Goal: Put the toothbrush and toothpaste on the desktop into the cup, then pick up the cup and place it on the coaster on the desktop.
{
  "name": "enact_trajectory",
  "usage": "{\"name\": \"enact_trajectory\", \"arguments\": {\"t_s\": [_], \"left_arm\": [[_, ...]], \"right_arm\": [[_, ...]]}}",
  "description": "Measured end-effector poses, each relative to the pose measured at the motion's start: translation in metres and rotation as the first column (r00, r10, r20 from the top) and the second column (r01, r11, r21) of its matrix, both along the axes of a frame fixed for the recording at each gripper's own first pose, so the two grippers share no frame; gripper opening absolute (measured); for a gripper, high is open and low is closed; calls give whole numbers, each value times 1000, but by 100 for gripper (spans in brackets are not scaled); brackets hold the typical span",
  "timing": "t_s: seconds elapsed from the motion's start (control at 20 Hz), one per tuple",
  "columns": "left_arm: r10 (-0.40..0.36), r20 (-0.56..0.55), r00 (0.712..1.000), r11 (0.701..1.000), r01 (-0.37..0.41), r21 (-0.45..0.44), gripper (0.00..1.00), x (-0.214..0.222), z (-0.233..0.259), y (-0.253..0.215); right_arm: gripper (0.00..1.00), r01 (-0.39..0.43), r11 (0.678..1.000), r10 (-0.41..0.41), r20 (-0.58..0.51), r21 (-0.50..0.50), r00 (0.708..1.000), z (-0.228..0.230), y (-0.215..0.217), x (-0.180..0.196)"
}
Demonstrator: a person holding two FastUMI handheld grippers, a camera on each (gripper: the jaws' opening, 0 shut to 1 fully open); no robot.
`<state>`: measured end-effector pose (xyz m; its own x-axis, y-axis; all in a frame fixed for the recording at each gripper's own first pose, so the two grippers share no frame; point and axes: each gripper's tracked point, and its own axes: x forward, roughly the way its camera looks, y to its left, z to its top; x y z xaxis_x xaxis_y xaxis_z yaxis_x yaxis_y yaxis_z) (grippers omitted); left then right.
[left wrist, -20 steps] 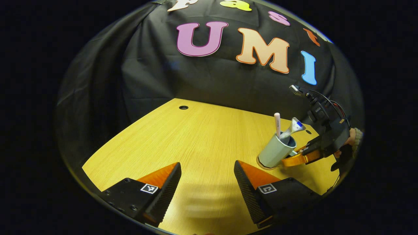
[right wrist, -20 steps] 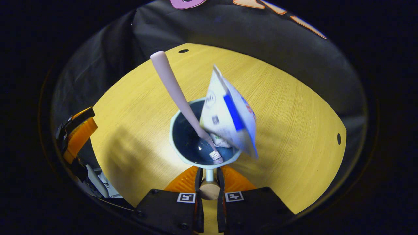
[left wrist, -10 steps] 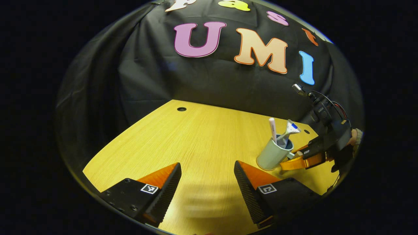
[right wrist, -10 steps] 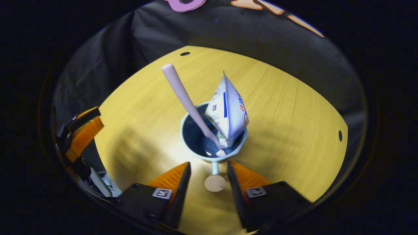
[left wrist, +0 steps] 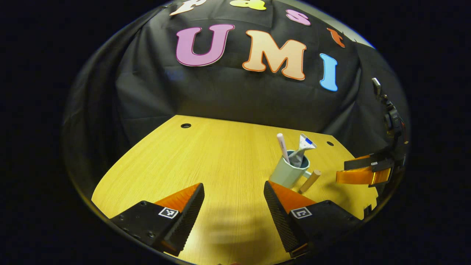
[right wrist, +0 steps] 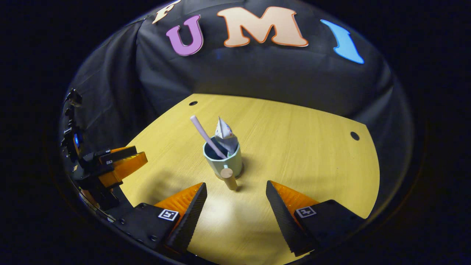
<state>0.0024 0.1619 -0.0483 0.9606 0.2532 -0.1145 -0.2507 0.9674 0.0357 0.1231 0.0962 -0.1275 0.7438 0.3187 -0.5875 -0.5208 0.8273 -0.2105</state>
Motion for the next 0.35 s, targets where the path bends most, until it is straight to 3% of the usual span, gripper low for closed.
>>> {"name": "enact_trajectory", "arguments": {"t_s": [0.3, 0.35], "left_arm": [[-56, -26, 998, 997, 55, -49, 94, 14, -7, -26], [-70, -25, 997, 996, 69, -56, 94, 16, -5, -30]], "right_arm": [[99, 143, 987, -146, 32, 77, 989, 0, -46, -17], [95, 163, 983, -167, 46, 86, 985, 2, -51, -16]]}}
